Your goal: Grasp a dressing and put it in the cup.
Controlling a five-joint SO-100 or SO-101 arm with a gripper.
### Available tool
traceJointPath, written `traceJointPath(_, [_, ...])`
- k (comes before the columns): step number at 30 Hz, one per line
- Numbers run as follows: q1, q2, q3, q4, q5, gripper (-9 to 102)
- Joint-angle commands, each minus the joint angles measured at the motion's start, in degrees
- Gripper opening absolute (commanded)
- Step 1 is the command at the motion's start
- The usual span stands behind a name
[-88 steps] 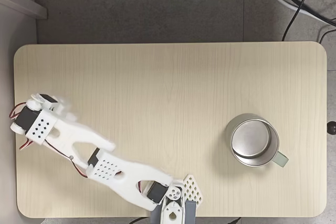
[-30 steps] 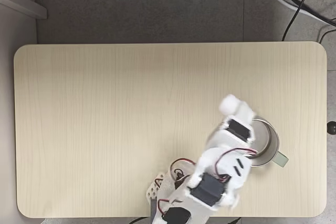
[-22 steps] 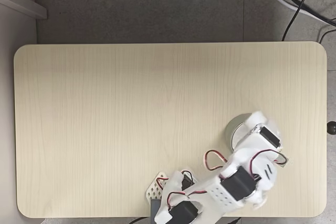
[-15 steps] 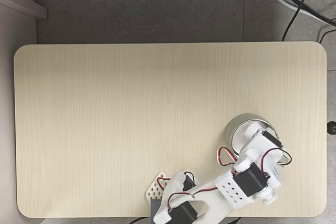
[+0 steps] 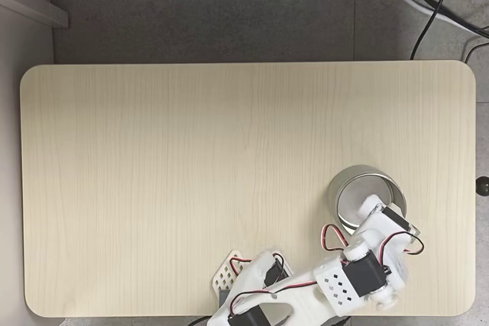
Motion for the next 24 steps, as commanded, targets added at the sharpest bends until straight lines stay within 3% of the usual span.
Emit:
traceJointPath(1, [0.0, -4.13, -0.88, -0.79, 0.09, 13])
traceJointPath(7, [-0.09, -12.22, -5.19, -1.58, 0.7, 23])
traceJointPath(24, [-4.39, -13.1, -6.15, -2.81, 3.87, 24])
